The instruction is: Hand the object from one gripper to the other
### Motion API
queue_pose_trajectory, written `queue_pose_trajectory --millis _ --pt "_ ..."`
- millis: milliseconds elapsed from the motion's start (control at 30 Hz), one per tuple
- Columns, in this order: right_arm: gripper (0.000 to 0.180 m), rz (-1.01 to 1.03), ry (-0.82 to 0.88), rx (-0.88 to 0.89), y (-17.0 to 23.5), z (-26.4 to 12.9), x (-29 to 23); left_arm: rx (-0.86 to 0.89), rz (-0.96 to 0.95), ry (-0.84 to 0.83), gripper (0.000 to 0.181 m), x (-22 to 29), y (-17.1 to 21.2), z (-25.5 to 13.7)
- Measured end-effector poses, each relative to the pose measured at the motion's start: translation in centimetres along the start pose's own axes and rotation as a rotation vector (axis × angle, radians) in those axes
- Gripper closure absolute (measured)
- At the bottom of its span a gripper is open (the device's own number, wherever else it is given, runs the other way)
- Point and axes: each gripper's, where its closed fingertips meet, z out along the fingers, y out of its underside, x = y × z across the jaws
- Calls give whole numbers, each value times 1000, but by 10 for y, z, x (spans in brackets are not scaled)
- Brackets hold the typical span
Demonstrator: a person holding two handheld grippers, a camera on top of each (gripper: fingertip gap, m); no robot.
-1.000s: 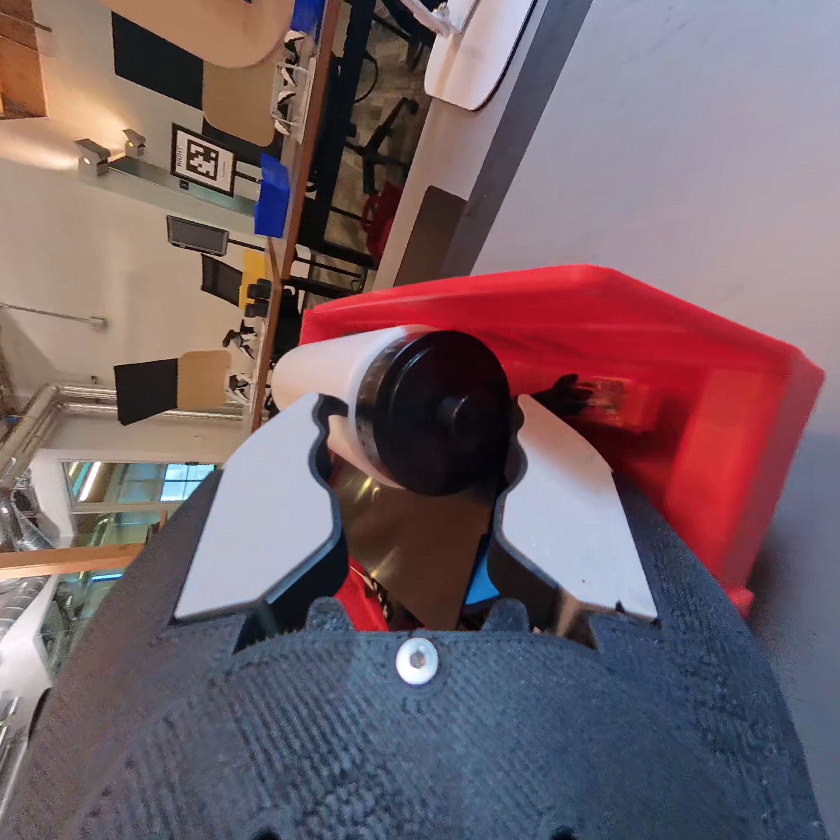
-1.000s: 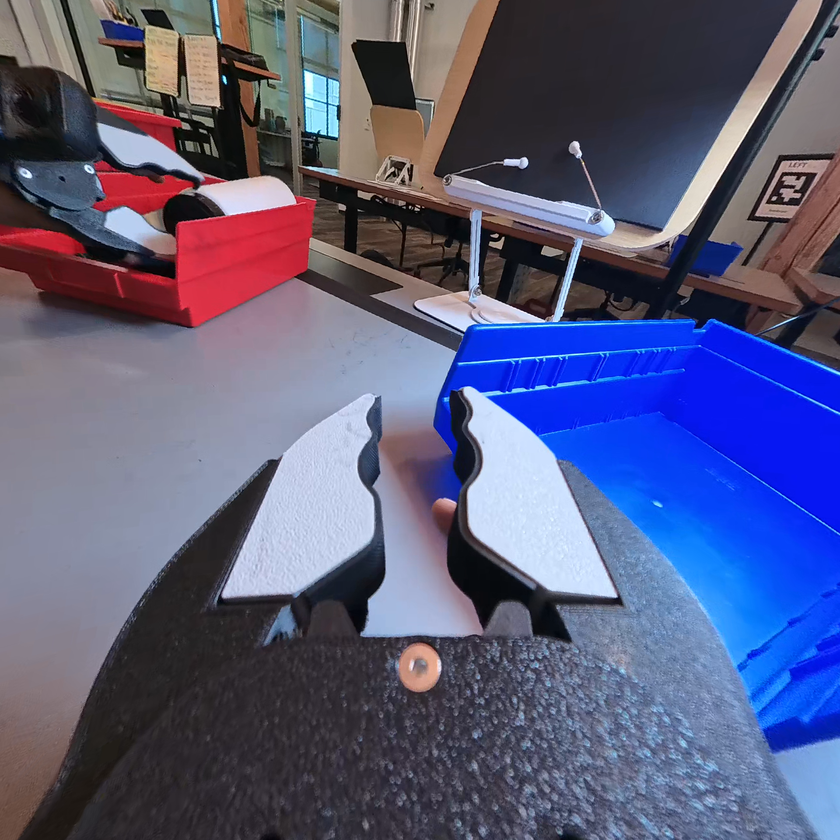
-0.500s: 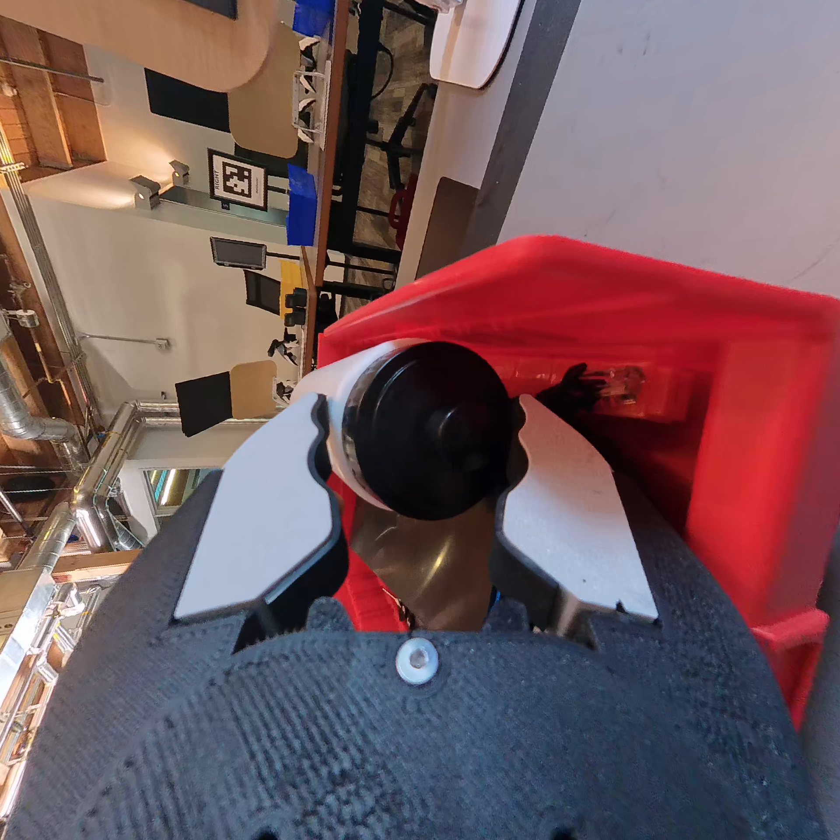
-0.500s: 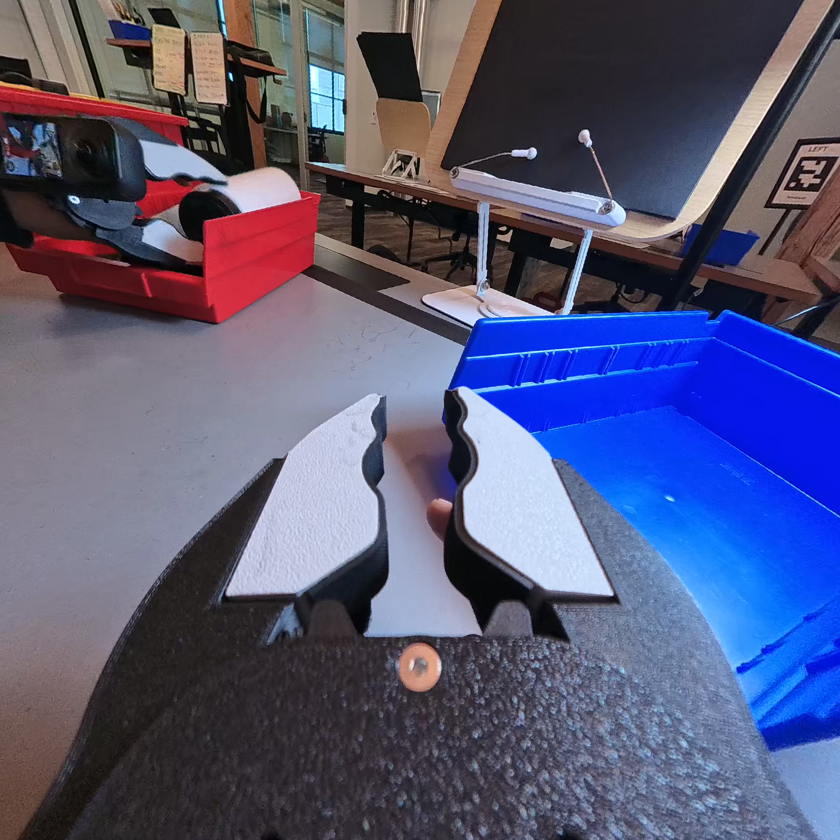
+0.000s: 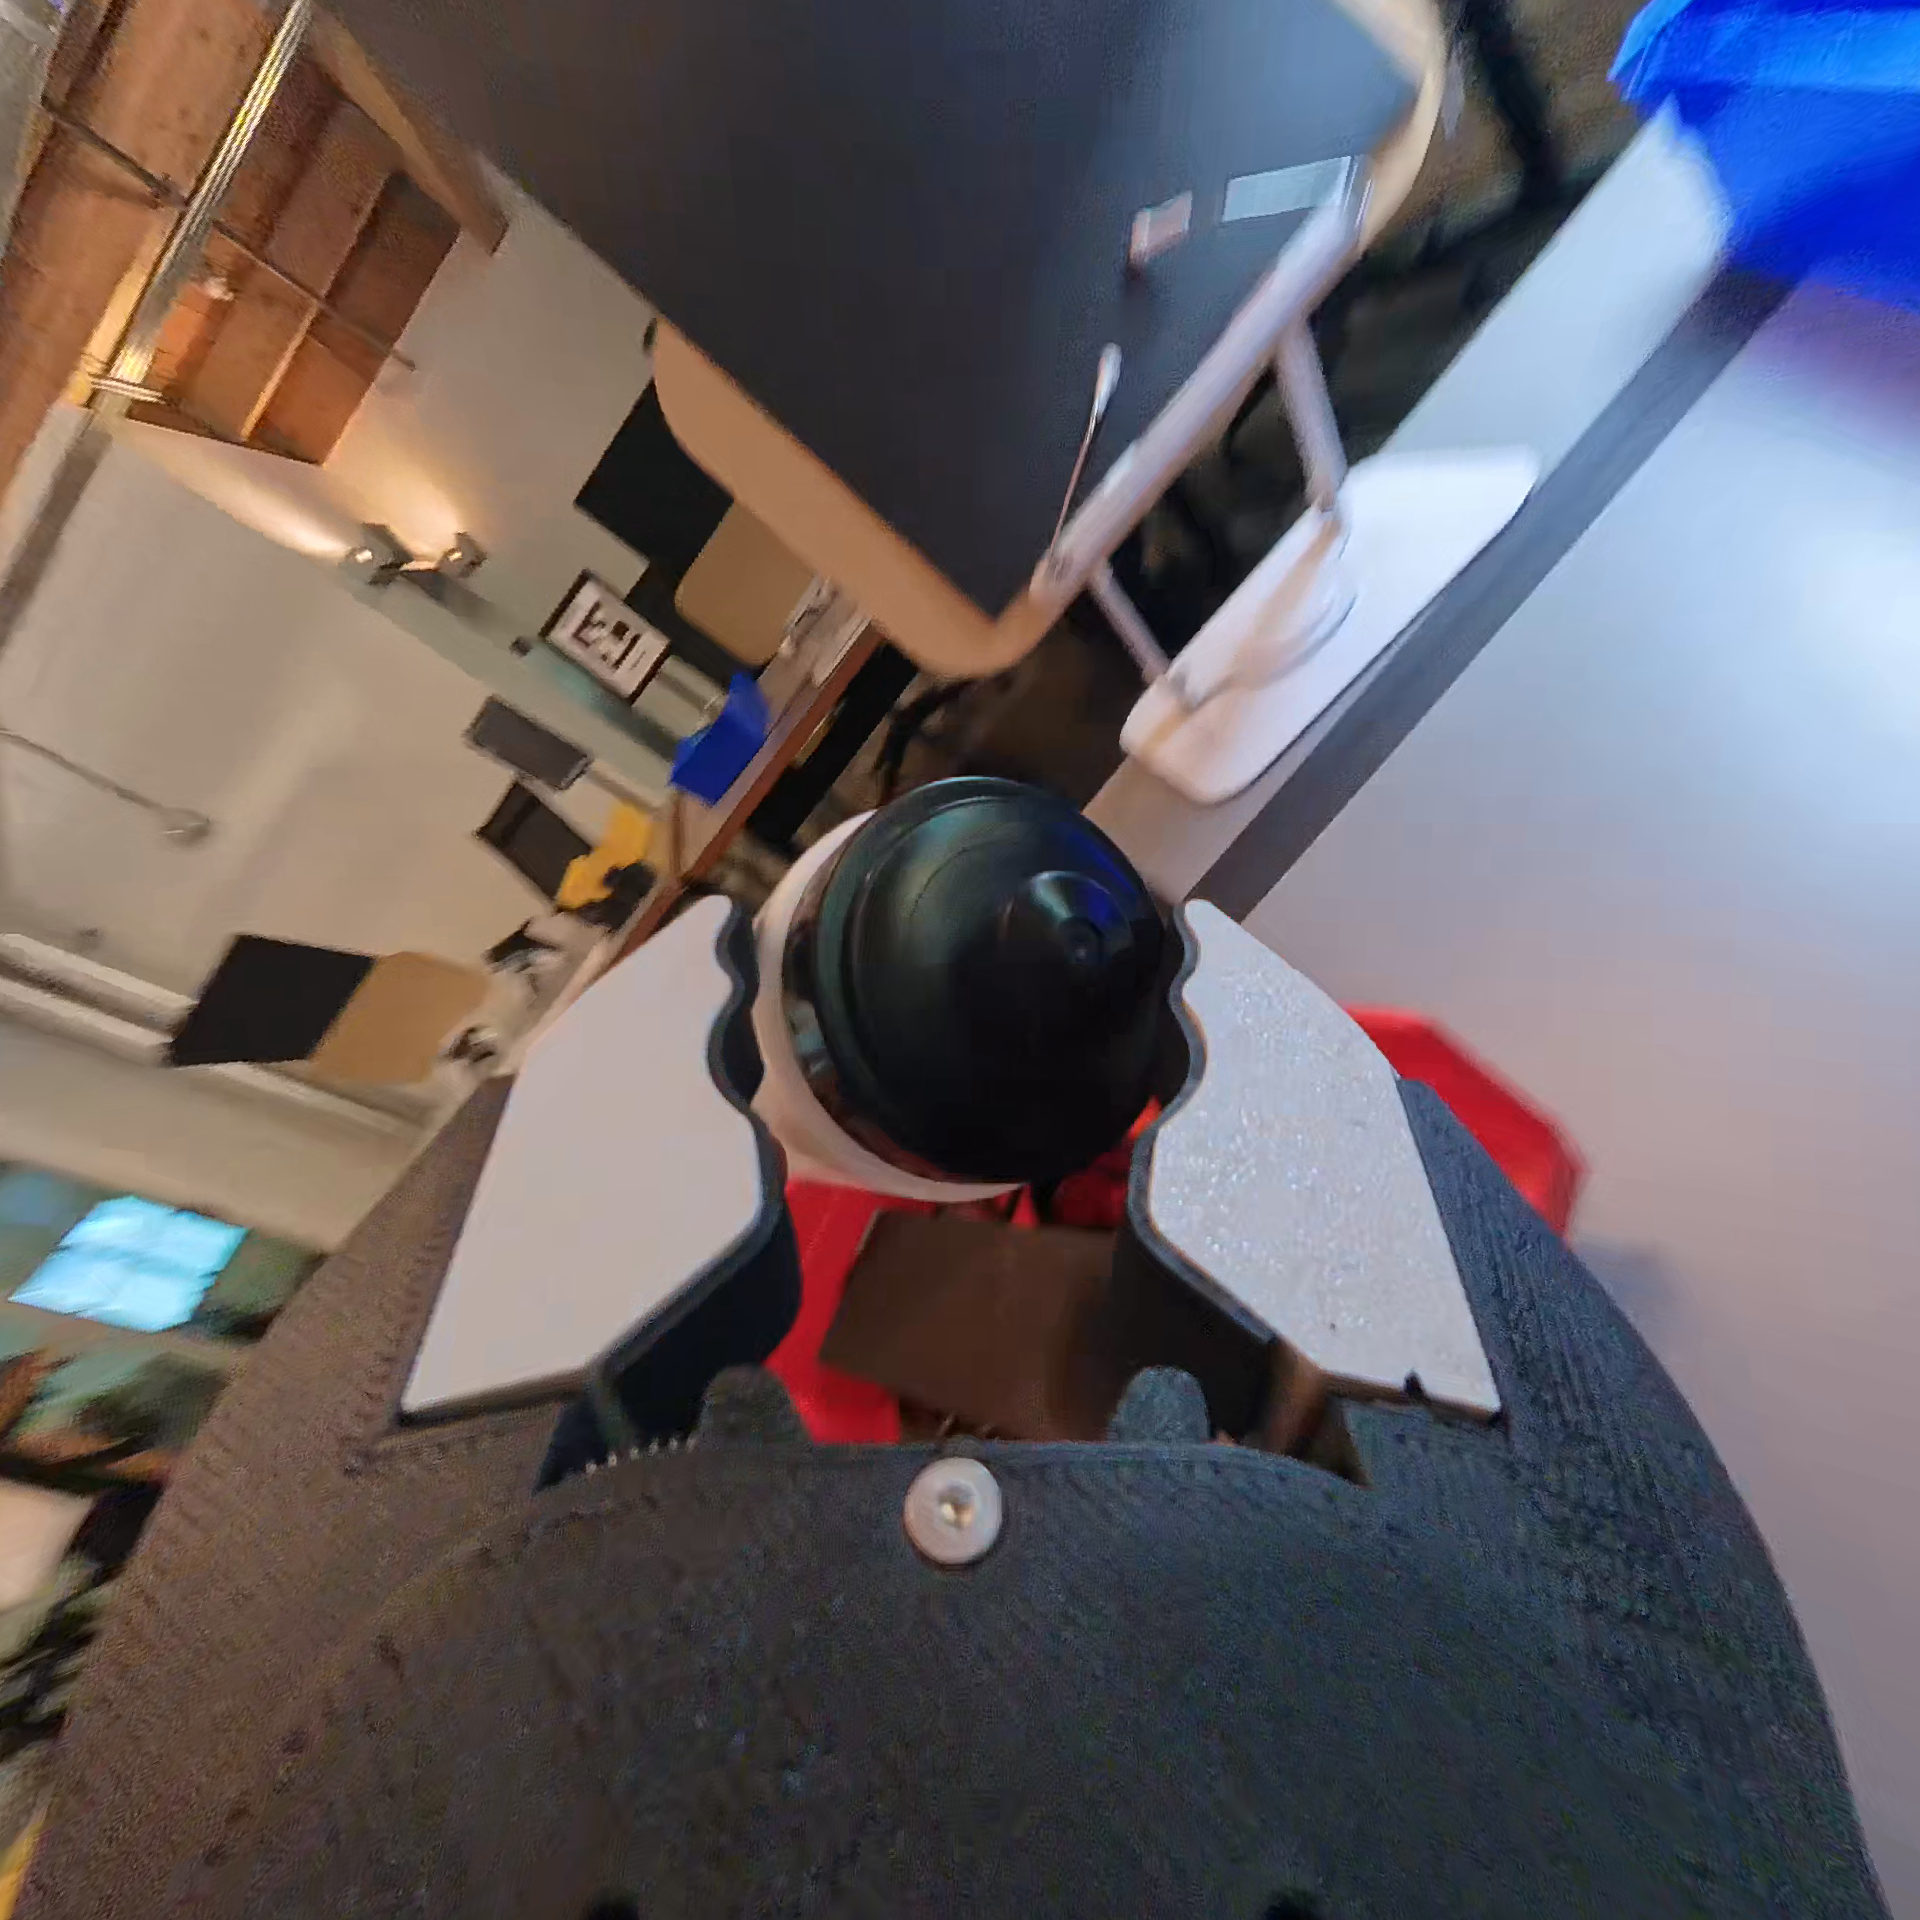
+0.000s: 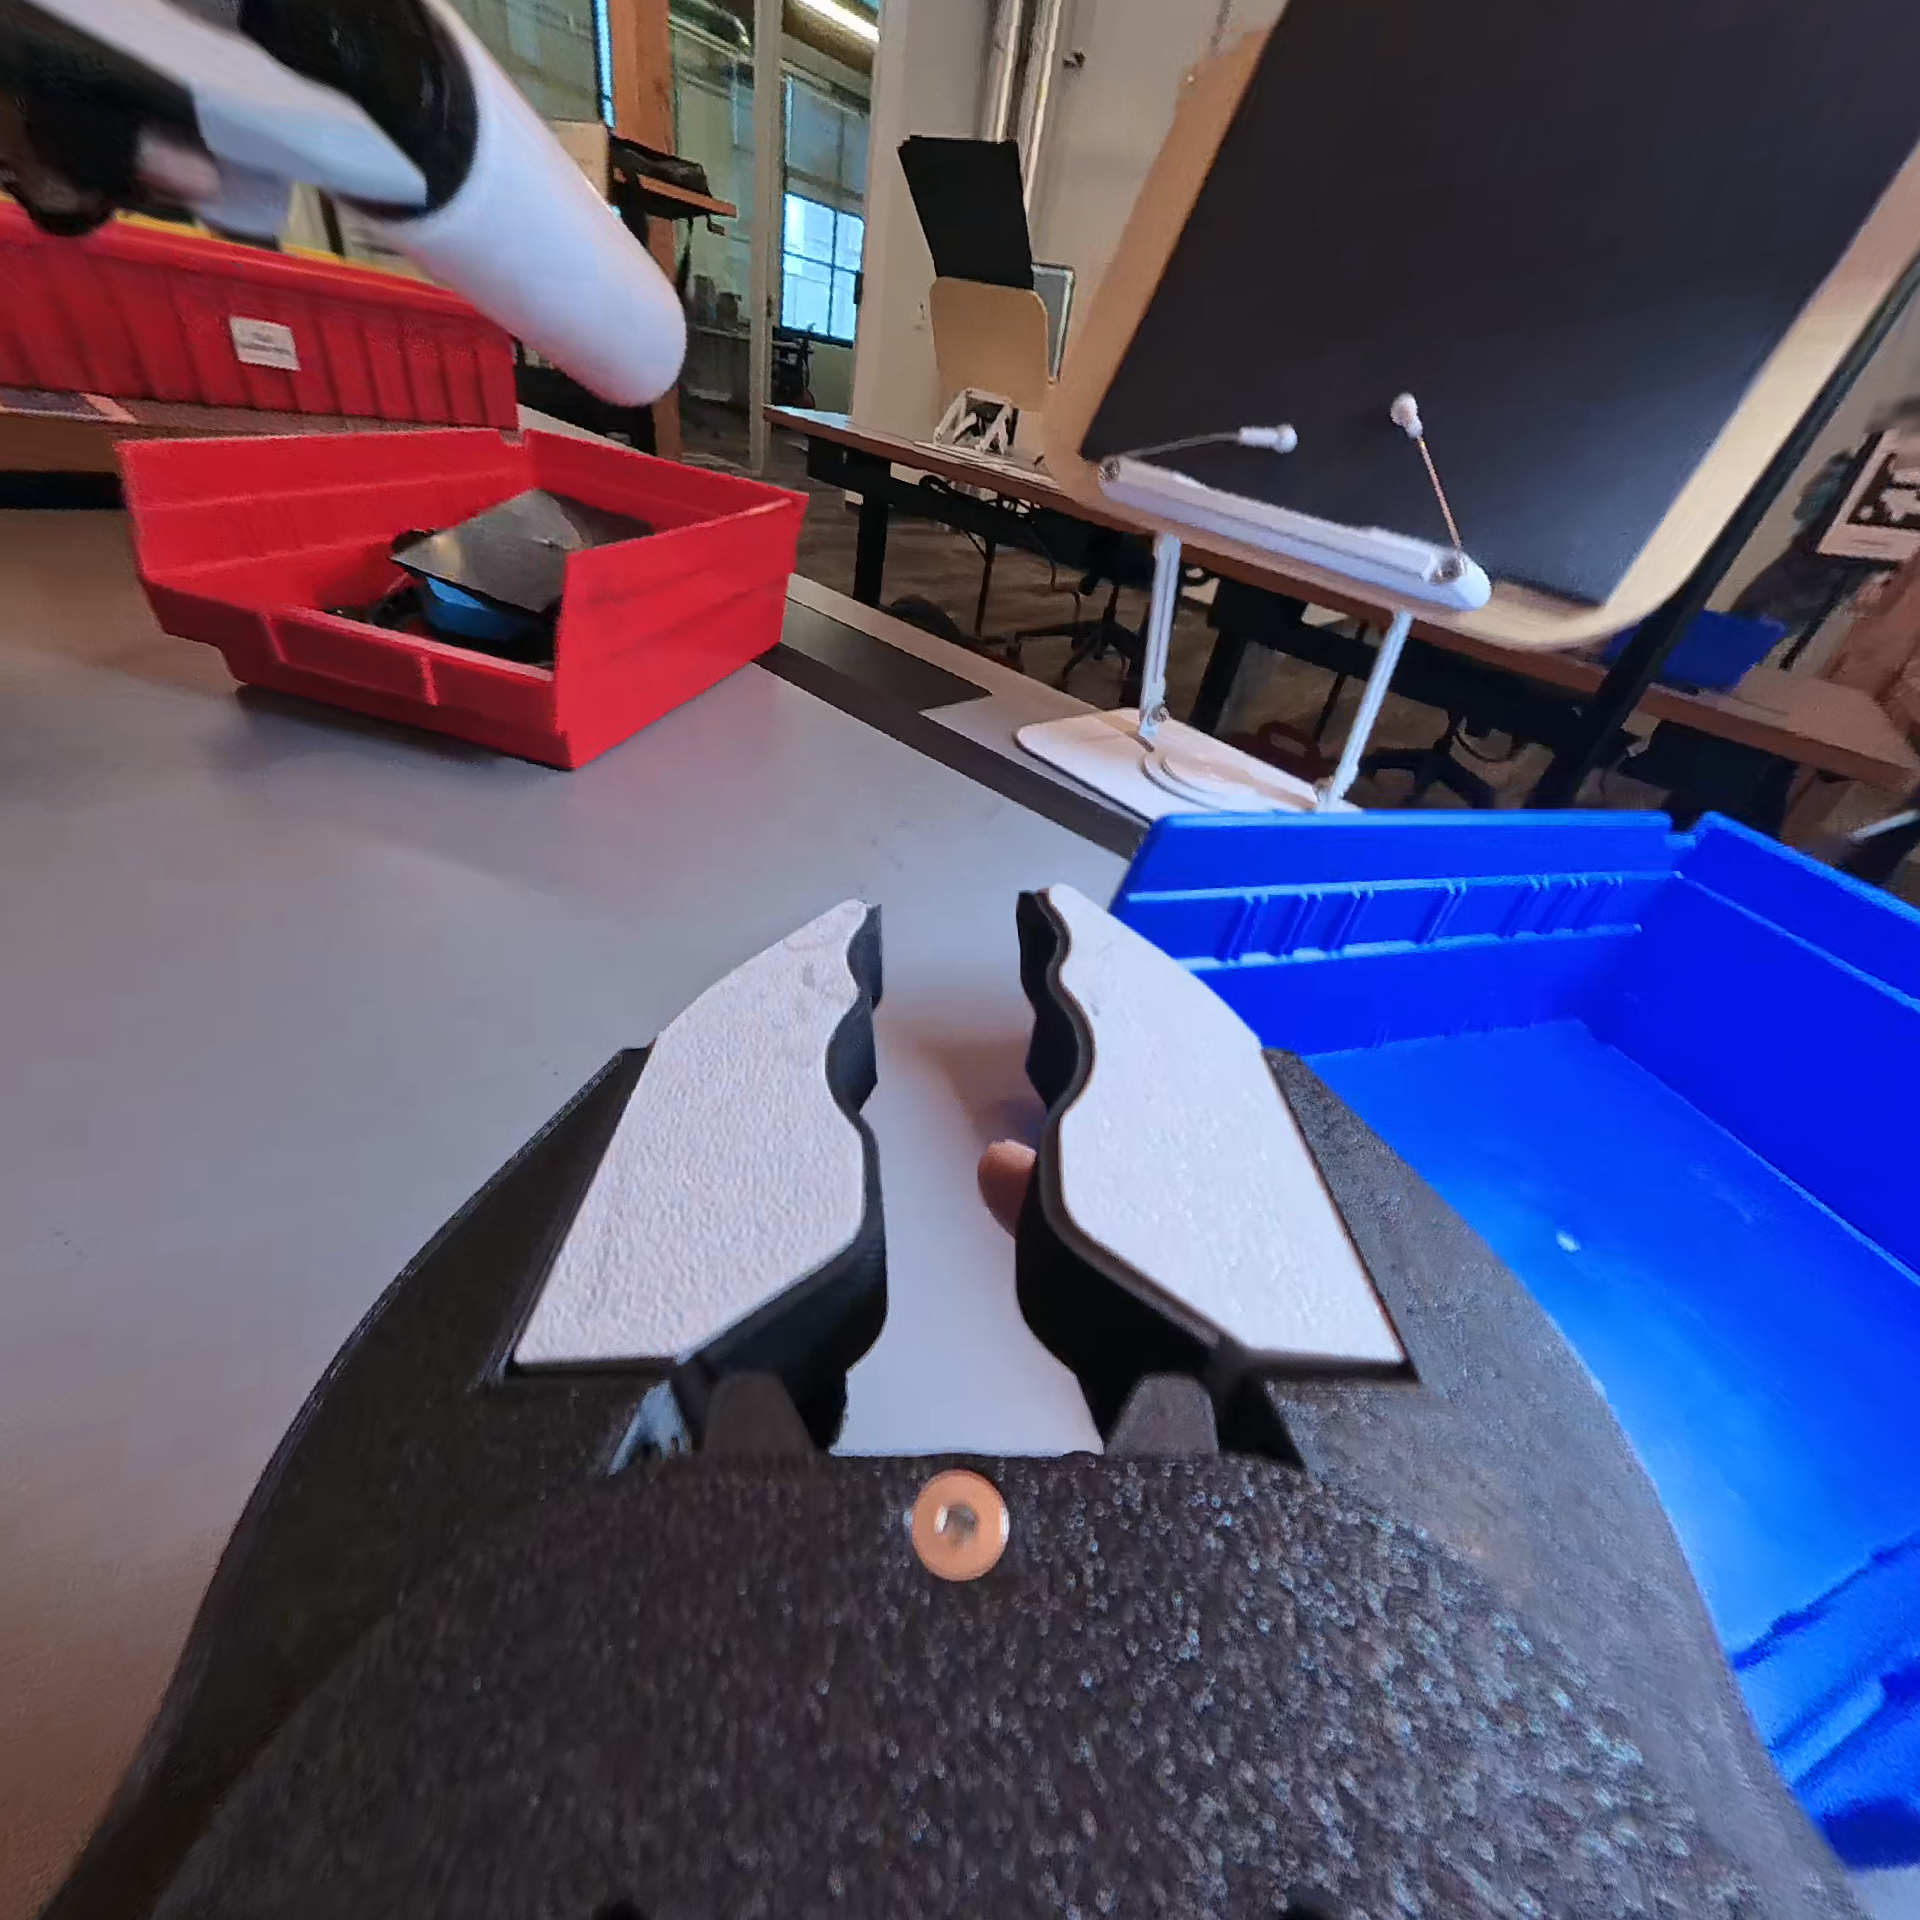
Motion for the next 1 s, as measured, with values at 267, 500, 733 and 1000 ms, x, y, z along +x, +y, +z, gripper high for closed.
queue_pose_trajectory --millis 267,500,733,1000 --pt "135 -226 -143 126 -116 28 -43 353 -349 217 113 3 -115 -33" --pt "96 -357 -154 126 -156 64 -35 623 -516 521 114 39 -190 -56" --pt "72 -45 -484 149 -110 71 -48 809 -688 934 114 77 -215 -87" --pt "92 82 -769 178 -131 38 -81 895 -1056 1043 127 43 -194 -70"
